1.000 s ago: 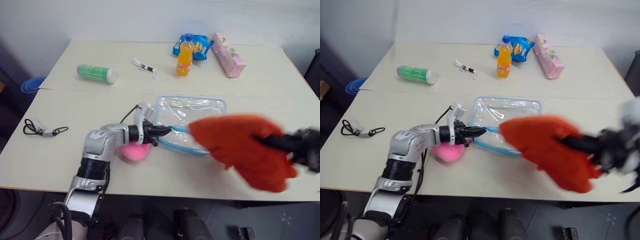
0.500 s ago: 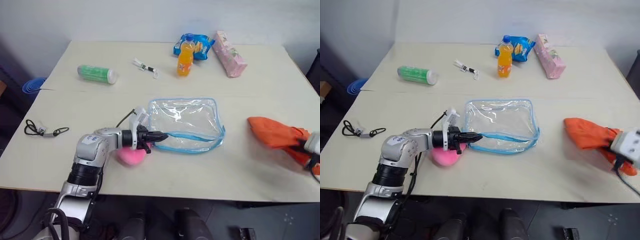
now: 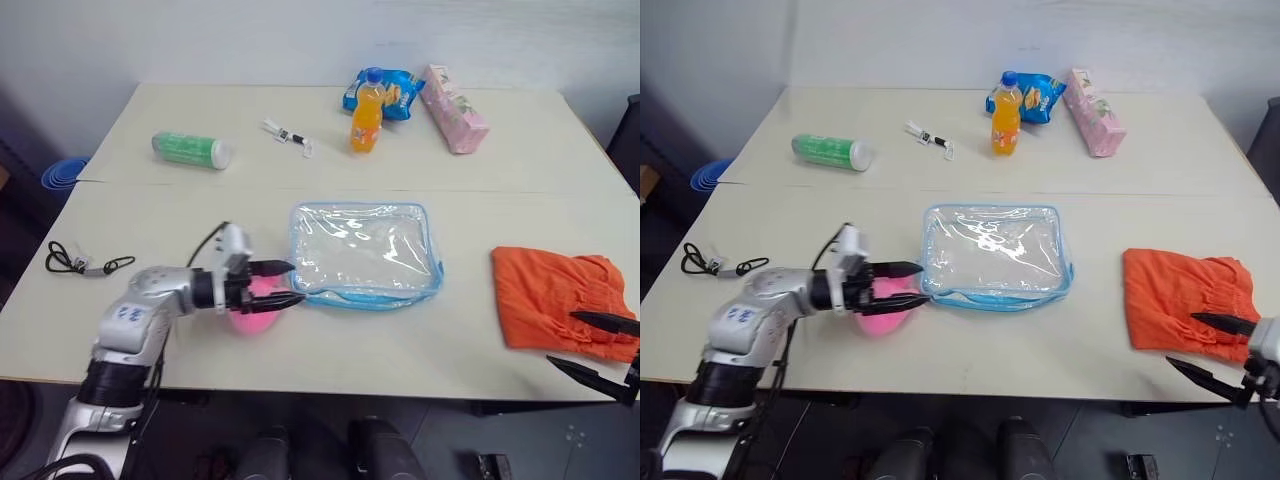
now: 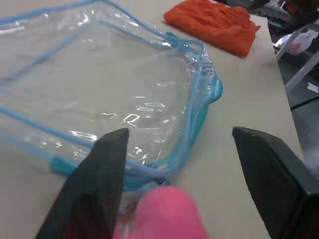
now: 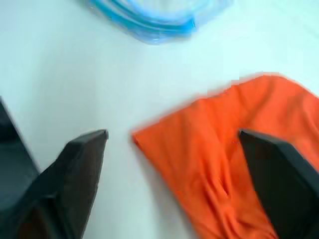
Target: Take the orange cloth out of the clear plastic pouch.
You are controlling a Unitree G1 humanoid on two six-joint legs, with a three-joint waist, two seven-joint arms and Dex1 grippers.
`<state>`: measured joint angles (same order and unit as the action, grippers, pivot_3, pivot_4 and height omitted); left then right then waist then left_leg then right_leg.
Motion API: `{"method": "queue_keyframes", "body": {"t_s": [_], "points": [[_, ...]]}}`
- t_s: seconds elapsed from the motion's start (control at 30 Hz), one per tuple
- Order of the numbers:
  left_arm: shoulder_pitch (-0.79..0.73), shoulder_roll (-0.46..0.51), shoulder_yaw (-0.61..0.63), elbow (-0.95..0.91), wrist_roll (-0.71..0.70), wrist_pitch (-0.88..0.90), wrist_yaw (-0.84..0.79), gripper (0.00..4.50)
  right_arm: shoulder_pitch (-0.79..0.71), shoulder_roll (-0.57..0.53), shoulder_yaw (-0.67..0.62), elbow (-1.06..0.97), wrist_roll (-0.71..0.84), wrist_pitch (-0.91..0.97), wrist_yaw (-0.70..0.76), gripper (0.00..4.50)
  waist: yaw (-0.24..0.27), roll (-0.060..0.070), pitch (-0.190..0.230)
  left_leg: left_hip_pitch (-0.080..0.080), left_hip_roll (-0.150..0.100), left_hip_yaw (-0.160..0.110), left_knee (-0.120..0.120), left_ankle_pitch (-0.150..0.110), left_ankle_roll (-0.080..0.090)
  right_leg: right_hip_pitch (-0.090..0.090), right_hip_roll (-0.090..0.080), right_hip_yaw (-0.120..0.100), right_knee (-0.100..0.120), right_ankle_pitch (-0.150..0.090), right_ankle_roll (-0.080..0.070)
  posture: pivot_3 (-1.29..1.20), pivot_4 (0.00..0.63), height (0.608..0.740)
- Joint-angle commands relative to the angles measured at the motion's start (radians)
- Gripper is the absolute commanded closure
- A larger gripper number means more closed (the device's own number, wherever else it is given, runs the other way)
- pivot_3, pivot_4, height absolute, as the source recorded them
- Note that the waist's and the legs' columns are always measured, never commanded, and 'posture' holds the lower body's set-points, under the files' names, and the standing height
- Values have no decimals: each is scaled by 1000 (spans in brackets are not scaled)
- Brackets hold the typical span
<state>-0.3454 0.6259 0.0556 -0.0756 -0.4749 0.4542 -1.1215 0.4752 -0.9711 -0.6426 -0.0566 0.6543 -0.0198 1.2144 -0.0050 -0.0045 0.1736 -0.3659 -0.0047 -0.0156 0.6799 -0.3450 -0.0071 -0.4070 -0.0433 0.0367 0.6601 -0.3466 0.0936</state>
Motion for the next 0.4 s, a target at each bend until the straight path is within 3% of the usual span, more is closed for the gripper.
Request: {"method": "queue_keyframes", "body": {"t_s": [0.03, 0.2, 0.4], "points": [[103, 80, 123, -11, -4, -176, -94, 89, 87, 47, -5, -316, 118, 158, -48, 0, 1, 0, 0, 0, 0, 0, 0, 0, 0, 0, 0, 0, 0, 0, 0, 0, 150, 740], [296, 169, 230, 70, 81, -401, -122, 89, 31, 155, 217, -444, -11, 94, -84, 0, 2, -1, -1, 0, 0, -2, -1, -4, 6, 0, -1, -2, -2, 0, -1, 0, 150, 740], [453, 157, 315, 33, 82, -493, -48, 89, -144, 305, 303, -191, -188, -148, -110, 0, 5, -2, -1, -1, -1, -1, 0, -6, 11, 2, -5, -2, -5, 0, -1, 0, 150, 740]]}}
